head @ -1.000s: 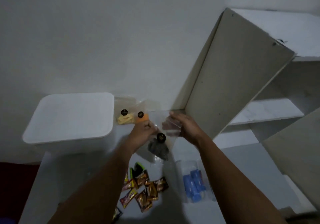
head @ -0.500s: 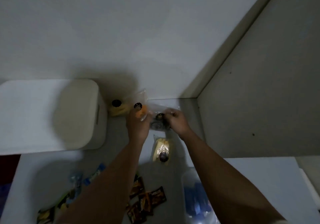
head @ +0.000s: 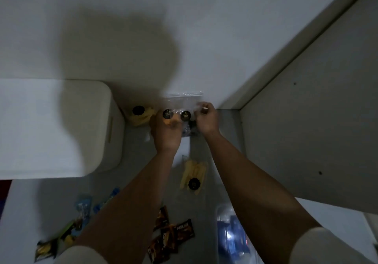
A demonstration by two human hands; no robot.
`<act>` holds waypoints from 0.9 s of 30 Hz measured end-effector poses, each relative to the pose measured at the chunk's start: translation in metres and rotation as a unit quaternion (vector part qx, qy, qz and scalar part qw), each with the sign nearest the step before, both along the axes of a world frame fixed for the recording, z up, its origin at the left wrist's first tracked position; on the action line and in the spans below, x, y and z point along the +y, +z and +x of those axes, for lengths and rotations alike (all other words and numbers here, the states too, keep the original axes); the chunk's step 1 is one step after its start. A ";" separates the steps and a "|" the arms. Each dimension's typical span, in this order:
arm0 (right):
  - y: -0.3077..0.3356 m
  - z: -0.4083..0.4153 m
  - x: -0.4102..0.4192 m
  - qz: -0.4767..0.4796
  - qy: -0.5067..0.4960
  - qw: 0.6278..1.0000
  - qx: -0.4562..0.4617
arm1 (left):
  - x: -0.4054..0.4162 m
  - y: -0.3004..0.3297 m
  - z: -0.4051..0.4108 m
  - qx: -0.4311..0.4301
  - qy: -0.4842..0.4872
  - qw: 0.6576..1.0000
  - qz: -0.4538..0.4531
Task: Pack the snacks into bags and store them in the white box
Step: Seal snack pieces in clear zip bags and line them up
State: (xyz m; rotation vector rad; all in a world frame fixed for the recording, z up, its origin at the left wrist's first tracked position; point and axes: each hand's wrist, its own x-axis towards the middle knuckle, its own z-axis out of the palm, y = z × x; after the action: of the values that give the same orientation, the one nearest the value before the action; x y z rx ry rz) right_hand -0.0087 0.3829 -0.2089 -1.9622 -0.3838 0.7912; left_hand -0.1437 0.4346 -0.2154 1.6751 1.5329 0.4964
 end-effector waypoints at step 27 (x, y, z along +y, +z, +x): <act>0.075 -0.117 -0.182 -0.118 0.084 0.972 0.188 | -0.131 0.051 -0.114 -0.006 -0.160 0.964 -0.212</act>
State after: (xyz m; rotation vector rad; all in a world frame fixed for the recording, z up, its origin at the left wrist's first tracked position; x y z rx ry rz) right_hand -0.1253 0.2013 -0.1337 -1.9550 -0.2387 1.3435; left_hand -0.2580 0.3039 -0.1649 1.5296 1.2194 0.0025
